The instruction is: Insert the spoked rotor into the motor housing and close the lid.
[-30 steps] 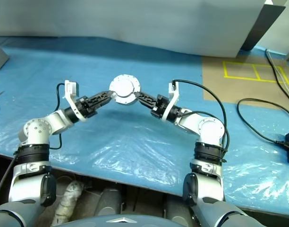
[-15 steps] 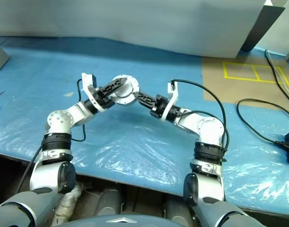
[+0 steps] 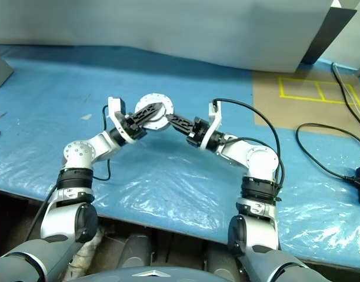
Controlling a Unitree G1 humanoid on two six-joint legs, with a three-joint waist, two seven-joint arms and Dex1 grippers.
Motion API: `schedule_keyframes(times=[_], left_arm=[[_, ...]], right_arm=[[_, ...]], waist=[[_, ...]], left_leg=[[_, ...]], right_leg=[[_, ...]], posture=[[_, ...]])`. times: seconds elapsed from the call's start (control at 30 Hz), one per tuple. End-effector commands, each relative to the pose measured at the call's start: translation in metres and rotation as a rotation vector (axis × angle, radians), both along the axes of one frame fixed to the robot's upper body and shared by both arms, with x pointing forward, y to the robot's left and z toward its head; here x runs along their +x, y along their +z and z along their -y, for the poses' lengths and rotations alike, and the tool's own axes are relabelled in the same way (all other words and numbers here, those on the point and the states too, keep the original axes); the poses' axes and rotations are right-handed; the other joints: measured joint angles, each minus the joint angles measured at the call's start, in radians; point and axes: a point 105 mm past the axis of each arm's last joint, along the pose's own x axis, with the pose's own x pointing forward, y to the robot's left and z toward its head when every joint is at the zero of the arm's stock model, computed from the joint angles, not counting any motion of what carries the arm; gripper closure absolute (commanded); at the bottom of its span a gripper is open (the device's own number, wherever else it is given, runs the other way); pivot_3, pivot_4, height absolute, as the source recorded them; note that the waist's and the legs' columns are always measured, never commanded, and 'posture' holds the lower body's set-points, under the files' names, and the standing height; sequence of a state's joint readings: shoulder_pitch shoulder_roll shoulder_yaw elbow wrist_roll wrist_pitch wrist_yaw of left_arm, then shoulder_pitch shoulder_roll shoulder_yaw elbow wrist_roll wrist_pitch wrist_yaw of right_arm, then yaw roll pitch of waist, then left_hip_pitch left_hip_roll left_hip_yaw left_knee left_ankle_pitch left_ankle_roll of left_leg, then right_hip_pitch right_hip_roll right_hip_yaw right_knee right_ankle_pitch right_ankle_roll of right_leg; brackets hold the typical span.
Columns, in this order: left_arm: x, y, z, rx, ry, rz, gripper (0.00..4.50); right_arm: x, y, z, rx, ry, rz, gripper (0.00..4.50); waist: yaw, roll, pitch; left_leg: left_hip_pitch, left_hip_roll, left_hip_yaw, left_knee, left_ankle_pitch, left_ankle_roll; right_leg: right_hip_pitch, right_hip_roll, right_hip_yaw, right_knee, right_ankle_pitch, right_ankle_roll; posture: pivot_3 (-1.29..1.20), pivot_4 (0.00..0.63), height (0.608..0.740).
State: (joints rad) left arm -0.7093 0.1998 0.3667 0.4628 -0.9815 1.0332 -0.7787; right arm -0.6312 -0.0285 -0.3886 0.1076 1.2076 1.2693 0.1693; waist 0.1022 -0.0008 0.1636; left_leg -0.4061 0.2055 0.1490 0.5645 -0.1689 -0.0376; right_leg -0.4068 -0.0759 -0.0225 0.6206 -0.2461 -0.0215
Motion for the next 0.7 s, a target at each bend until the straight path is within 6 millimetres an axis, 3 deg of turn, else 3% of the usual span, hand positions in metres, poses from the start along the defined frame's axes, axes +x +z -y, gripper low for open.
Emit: schedule_keyframes(times=[0.03, 0.2, 0.4, 0.6, 0.7], left_arm=[[-0.004, 0.011, 0.002, 0.019, -0.014, 0.036, 1.86], [-0.019, 0.023, 0.004, -0.016, -0.072, 0.072, 1.89], [-0.011, 0.025, 0.001, 0.006, -0.01, 0.074, 2.1], [0.0, 0.036, -0.01, -0.008, 0.058, 0.104, 2.1], [0.013, 0.049, -0.033, -0.004, 0.171, 0.154, 2.1]], right_arm=[[0.001, 0.021, -0.001, 0.07, -0.006, 0.052, 3.45], [0.01, 0.016, 0.002, 0.053, -0.062, 0.028, 3.45], [0.006, 0.018, -0.001, 0.058, -0.02, 0.044, 1.4], [0.004, 0.018, -0.004, 0.045, -0.005, 0.055, 1.4], [0.005, 0.016, -0.002, 0.039, -0.01, 0.053, 1.4]], waist=[[0.0, 0.0, 0.0], [-0.002, 0.0, 0.0], [0.001, 0.0, 0.0], [0.0, 0.0, 0.0], [-0.002, 0.0, 0.0]], left_leg=[[0.0, 0.0, 0.0, 0.0, 0.0, 0.0], [0.0, 0.0, 0.0, 0.0, 0.0, 0.0], [0.0, 0.0, 0.0, 0.0, 0.0, 0.0], [0.0, 0.0, 0.0, 0.0, 0.0, 0.0], [0.0, 0.0, 0.0, 0.0, 0.0, 0.0]], right_leg=[[0.0, 0.0, 0.0, 0.0, 0.0, 0.0], [0.0, 0.0, 0.0, 0.0, 0.0, 0.0], [0.0, -0.001, 0.0, 0.0, 0.0, 0.0], [0.0, 0.0, 0.0, 0.0, 0.0, 0.0], [0.0, 0.0, -0.001, 0.0, 0.0, 0.0]], posture=[[0.0, 0.15, 0.74], [0.0, 0.15, 0.74], [0.0, 0.15, 0.74], [0.0, 0.15, 0.74], [0.0, 0.15, 0.74]])
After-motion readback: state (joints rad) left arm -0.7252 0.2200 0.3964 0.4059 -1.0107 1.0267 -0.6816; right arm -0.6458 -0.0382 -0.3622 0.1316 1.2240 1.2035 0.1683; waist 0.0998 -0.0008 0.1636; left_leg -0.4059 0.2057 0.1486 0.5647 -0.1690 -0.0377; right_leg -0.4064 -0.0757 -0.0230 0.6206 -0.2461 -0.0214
